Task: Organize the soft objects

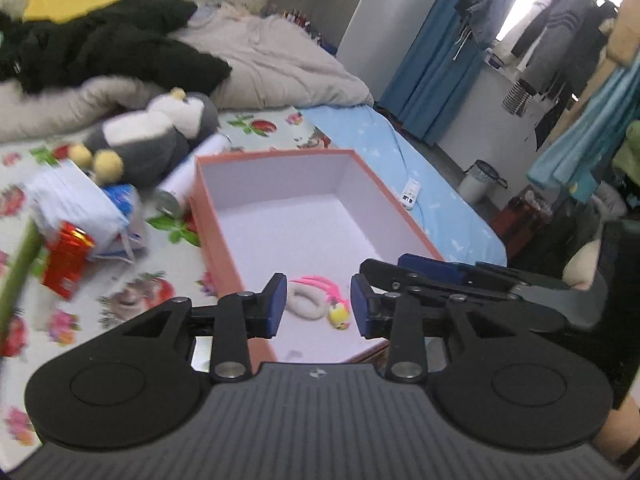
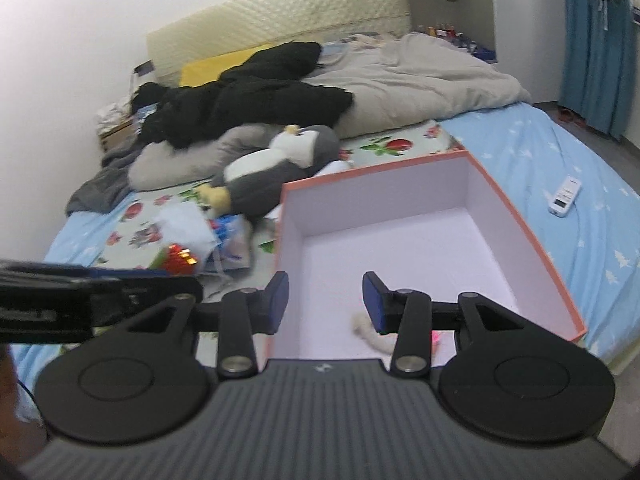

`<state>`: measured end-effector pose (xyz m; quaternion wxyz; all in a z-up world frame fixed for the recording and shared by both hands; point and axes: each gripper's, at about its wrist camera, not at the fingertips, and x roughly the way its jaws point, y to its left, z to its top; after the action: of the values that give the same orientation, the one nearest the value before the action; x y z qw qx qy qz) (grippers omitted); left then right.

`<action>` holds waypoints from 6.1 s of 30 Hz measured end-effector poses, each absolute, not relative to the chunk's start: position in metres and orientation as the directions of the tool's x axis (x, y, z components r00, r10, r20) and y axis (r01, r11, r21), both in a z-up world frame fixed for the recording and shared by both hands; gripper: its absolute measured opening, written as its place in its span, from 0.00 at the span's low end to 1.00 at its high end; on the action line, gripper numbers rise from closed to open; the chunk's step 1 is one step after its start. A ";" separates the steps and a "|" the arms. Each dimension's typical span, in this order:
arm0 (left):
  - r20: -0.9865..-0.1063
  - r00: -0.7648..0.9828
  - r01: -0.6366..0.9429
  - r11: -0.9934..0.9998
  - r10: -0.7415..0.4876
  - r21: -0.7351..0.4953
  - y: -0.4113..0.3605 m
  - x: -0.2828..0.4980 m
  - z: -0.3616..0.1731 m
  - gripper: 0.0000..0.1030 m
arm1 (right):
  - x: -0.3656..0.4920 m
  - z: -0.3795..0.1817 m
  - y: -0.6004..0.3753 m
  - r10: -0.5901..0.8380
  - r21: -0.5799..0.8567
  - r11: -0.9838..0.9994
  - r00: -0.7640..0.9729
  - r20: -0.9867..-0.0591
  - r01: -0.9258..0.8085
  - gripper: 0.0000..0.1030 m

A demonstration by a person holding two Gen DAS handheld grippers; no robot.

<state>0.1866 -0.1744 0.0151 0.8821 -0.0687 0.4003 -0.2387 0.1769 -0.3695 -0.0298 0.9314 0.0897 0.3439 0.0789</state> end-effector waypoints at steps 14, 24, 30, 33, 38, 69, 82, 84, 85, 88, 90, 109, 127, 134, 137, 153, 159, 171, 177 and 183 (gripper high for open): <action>-0.681 0.672 0.322 0.943 -0.291 -0.085 -0.102 0.122 0.060 0.39 | 0.161 0.001 -0.300 0.286 0.175 0.958 0.708 -0.646 -0.227 0.43; -0.683 0.723 0.055 0.993 -0.109 -0.100 -0.001 0.115 0.071 0.39 | 0.141 0.007 -0.264 0.380 0.204 0.923 0.684 -0.623 -0.328 0.43; -0.712 0.701 -0.065 0.990 -0.046 -0.128 0.039 0.093 0.054 0.39 | 0.127 -0.001 -0.250 0.424 0.256 0.905 0.665 -0.615 -0.339 0.43; -0.726 0.688 -0.117 0.983 -0.022 -0.140 0.053 0.080 0.041 0.39 | 0.116 -0.007 -0.246 0.448 0.292 0.894 0.656 -0.608 -0.341 0.43; -0.768 0.641 -0.160 0.975 -0.017 -0.155 0.055 0.065 0.014 0.39 | 0.099 -0.020 -0.232 0.479 0.314 0.878 0.632 -0.609 -0.362 0.43; -0.791 0.611 -0.108 0.988 -0.019 -0.107 0.066 0.221 -0.161 0.41 | 0.237 -0.130 -0.181 0.470 0.403 0.880 0.588 -0.659 -0.252 0.43; -0.760 0.646 -0.045 0.989 -0.077 -0.138 0.073 0.284 -0.214 0.51 | 0.319 -0.181 -0.142 0.507 0.522 0.839 0.564 -0.652 -0.152 0.64; -0.762 0.642 -0.038 0.988 -0.090 -0.149 0.075 0.292 -0.221 0.51 | 0.329 -0.189 -0.137 0.518 0.540 0.830 0.552 -0.653 -0.139 0.64; -0.765 0.637 -0.040 0.987 -0.093 -0.154 0.076 0.295 -0.224 0.51 | 0.334 -0.192 -0.135 0.516 0.541 0.830 0.553 -0.654 -0.135 0.64; -0.779 0.616 -0.033 0.985 -0.114 -0.170 0.077 0.305 -0.235 0.51 | 0.348 -0.202 -0.129 0.512 0.549 0.828 0.546 -0.663 -0.110 0.64; -0.766 0.631 -0.006 0.986 -0.124 -0.165 0.075 0.307 -0.237 0.51 | 0.357 -0.210 -0.126 0.510 0.556 0.827 0.535 -0.673 -0.089 0.65; -0.767 0.622 -0.070 0.963 -0.161 -0.259 0.085 0.299 -0.228 0.15 | 0.360 -0.217 -0.119 0.534 0.572 0.814 0.513 -0.672 -0.098 0.09; -0.774 0.612 -0.151 0.936 -0.164 -0.317 0.081 0.219 -0.211 0.15 | 0.287 -0.187 -0.142 0.528 0.533 0.832 0.512 -0.678 -0.153 0.03; -0.767 0.621 -0.155 0.935 -0.158 -0.318 0.072 0.189 -0.200 0.15 | 0.250 -0.180 -0.173 0.500 0.522 0.845 0.521 -0.692 -0.117 0.03; -0.762 0.632 -0.148 0.943 -0.141 -0.298 0.068 0.178 -0.200 0.16 | 0.238 -0.181 -0.183 0.499 0.520 0.846 0.519 -0.694 -0.117 0.06; -0.724 0.681 -0.211 0.918 -0.109 -0.337 0.076 0.171 -0.215 0.16 | 0.269 -0.203 -0.143 0.486 0.447 0.870 0.520 -0.702 -0.210 0.63; -0.719 0.689 -0.227 0.917 -0.087 -0.329 0.082 0.177 -0.214 0.16 | 0.287 -0.218 -0.119 0.477 0.410 0.879 0.482 -0.735 -0.245 0.62; -0.715 0.695 -0.256 0.903 -0.076 -0.345 0.094 0.173 -0.207 0.16 | 0.279 -0.217 -0.097 0.384 0.211 0.906 0.507 -0.771 -0.366 0.53; -0.690 0.718 -0.236 0.900 -0.092 -0.366 0.085 0.164 -0.185 0.16 | 0.261 -0.193 -0.118 0.387 0.219 0.911 0.536 -0.750 -0.350 0.53; -0.659 0.743 -0.202 0.899 -0.117 -0.388 0.071 0.151 -0.155 0.16 | 0.235 -0.161 -0.144 0.403 0.255 0.911 0.566 -0.719 -0.325 0.53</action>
<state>0.1508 0.0712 -0.1548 0.9065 -0.2231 0.3577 0.0235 0.2345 -0.1445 -0.1606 0.8836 0.0469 0.4179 0.2059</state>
